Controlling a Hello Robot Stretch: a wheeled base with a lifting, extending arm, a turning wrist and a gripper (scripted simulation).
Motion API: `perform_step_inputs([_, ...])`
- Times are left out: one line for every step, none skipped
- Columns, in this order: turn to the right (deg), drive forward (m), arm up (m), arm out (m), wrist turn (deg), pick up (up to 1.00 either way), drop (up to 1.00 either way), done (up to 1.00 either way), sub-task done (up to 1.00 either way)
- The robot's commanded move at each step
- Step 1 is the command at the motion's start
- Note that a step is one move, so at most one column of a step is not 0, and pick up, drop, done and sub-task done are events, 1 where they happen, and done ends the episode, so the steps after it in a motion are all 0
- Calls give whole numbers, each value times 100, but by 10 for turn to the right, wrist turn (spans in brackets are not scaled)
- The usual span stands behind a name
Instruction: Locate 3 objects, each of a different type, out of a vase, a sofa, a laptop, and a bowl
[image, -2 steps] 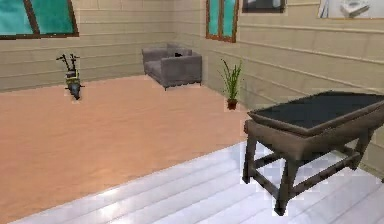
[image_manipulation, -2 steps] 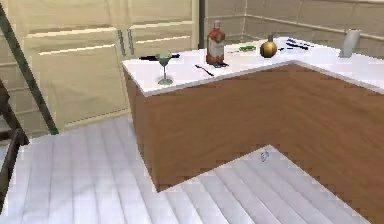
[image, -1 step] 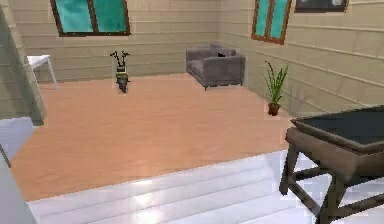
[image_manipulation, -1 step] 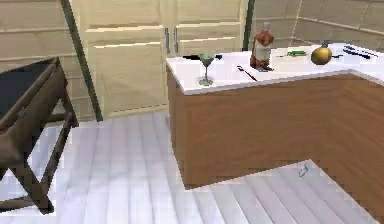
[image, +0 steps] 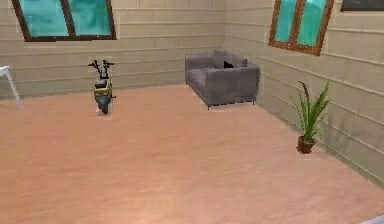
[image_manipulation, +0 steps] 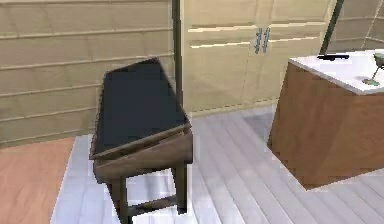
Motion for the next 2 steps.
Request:
perform_step_inputs([0,100,0,0,0,0,0,0,0])
perform_step_inputs([0,100,0,0,0,0,0,0,0])
